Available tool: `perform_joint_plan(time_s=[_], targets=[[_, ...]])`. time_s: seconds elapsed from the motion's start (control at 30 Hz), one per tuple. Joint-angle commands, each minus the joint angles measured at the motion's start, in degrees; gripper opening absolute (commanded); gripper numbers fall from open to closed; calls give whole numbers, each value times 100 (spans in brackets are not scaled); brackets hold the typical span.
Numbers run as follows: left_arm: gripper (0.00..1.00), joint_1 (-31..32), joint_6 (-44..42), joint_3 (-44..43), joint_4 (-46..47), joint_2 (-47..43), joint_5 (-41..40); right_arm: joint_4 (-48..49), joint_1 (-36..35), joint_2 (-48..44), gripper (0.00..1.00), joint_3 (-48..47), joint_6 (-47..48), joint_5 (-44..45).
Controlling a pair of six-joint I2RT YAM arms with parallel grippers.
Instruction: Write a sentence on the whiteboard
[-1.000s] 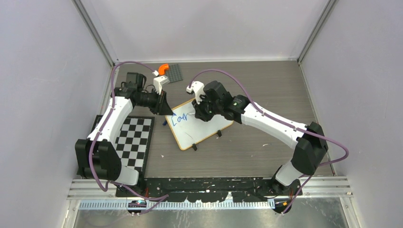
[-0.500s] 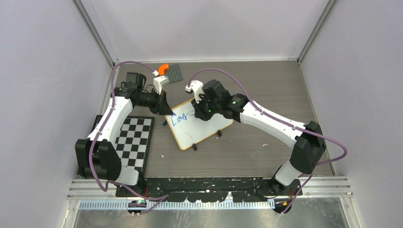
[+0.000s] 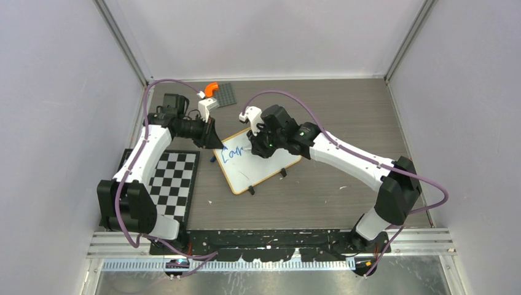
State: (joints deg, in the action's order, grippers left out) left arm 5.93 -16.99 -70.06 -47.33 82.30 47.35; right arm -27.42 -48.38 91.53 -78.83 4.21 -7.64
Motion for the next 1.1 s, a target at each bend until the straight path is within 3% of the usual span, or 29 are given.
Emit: perform_joint_plan(time_s=[0.0, 1.07], targets=[[0, 22, -97, -162, -48, -48, -86, 161, -22, -28, 0, 167, 97, 32], [0, 22, -96, -181, -74, -62, -86, 145, 62, -105, 0, -174, 177, 373]])
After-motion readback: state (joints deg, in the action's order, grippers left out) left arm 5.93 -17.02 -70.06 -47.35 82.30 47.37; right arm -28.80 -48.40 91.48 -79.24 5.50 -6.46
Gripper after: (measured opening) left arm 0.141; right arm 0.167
